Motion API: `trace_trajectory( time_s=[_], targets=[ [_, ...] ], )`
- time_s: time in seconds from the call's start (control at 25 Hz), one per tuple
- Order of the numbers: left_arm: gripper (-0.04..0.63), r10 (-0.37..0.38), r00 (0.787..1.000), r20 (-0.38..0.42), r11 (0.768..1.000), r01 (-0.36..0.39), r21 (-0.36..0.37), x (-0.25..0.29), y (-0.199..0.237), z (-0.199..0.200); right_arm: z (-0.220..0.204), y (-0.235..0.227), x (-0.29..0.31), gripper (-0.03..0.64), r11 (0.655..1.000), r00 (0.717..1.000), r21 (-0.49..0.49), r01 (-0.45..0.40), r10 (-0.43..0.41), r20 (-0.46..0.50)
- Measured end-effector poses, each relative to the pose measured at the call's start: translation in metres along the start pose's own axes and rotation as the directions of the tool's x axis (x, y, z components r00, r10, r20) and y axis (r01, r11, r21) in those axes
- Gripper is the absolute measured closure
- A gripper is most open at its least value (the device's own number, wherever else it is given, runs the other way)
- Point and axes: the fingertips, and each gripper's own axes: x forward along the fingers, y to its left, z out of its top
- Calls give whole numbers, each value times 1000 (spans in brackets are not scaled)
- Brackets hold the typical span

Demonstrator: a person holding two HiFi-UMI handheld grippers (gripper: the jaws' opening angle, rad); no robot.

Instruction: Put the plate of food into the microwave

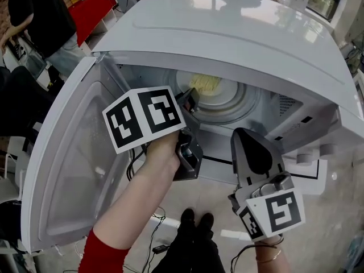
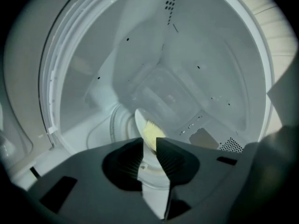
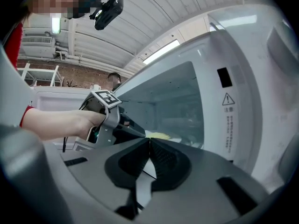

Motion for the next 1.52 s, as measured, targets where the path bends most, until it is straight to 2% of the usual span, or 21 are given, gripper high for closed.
trace_trajectory(
  time_s=[0.2,0.44,0.64,0.72,0.84,0.88,1.08,1.24,1.52],
  targets=[
    [504,54,998,33,989,-58,136,-1,1,-2,2,3,7,601,1000,1000,-7,-7,7,-8],
    [480,113,993,46,955,-121,272,2,3,-4,5,3,13,601,1000,1000,-14,-8,8,-13],
    [465,140,989,41,927,-146,346,2,5,-5,6,0,15,601,1000,1000,-13,-3,3,-21],
    [456,155,987,49,908,-162,387,2,5,-4,7,0,17,601,1000,1000,-14,-5,5,-23],
    [426,186,980,73,856,-198,478,1,5,-3,7,0,20,601,1000,1000,-17,-8,8,-24],
    [426,189,979,78,847,-203,492,2,5,-2,7,0,20,601,1000,1000,-17,-8,8,-24],
    [427,171,979,112,856,-204,476,-2,7,0,4,2,22,601,1000,1000,-14,-11,10,-25],
    [433,83,980,180,872,-159,462,-18,-2,8,6,2,23,601,1000,1000,-20,-10,10,-18],
    [562,-48,967,250,874,-80,479,-43,-19,9,11,1,22,601,1000,1000,-20,-10,9,-17]
  ],
)
